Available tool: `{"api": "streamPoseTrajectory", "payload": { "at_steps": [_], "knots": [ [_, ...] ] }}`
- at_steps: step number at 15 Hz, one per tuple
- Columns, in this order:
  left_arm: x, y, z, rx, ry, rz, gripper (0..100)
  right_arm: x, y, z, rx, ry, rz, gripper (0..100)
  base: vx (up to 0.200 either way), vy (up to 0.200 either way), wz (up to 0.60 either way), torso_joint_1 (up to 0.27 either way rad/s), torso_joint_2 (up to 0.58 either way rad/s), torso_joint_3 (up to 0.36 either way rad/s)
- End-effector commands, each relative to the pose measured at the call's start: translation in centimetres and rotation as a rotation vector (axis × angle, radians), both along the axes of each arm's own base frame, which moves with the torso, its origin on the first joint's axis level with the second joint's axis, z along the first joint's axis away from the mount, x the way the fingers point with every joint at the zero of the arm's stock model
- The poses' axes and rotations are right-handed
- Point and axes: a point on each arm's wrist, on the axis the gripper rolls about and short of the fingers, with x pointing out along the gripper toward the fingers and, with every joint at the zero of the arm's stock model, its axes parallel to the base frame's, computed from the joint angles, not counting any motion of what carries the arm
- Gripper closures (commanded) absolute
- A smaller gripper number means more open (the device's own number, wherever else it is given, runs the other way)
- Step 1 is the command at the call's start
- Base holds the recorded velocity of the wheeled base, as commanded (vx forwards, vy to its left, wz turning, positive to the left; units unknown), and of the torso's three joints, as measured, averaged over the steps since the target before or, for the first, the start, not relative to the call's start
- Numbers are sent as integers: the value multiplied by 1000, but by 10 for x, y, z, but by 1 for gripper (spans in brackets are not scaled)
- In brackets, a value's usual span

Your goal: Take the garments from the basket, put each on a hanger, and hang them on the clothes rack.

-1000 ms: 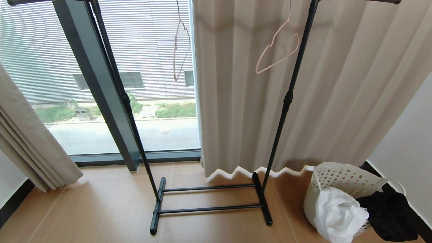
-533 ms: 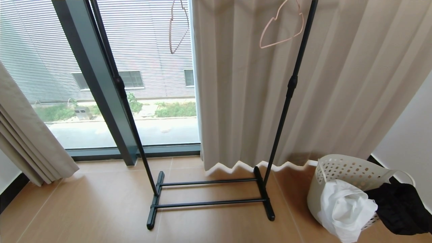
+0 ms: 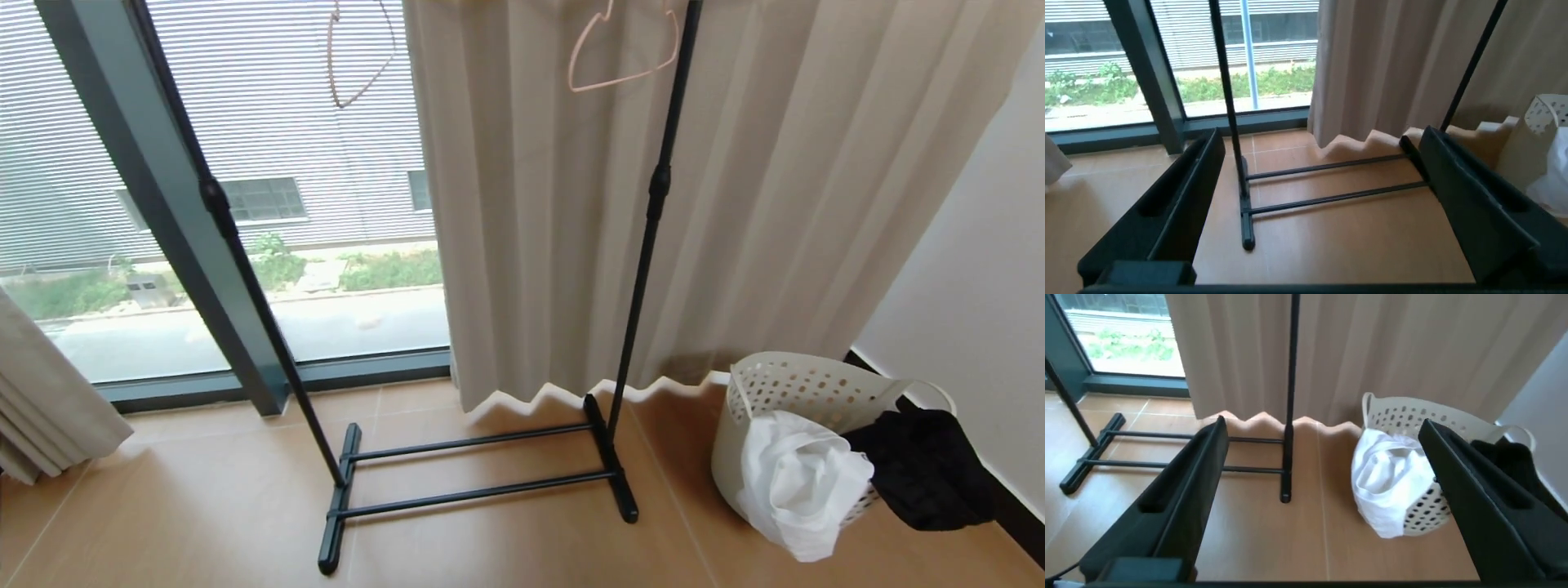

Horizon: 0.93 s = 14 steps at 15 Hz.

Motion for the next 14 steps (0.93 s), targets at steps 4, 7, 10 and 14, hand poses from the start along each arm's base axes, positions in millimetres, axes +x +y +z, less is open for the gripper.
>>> {"api": "streamPoseTrajectory", "payload": {
  "at_steps": [4,7,10,14],
  "knots": [
    [0,0,0,0,1,0,0,0,0,0,-1,1,0,0,0,0,-450,2,4,3],
    [0,0,0,0,1,0,0,0,0,0,-1,1,0,0,200,-200,0,-1,4,2],
    [0,0,0,0,1,0,0,0,0,0,-1,-1,0,0,200,-200,0,1,1,2],
    [0,0,0,0,1,0,0,0,0,0,-1,-1,0,0,200,-200,0,0,1,4]
  ]
}}
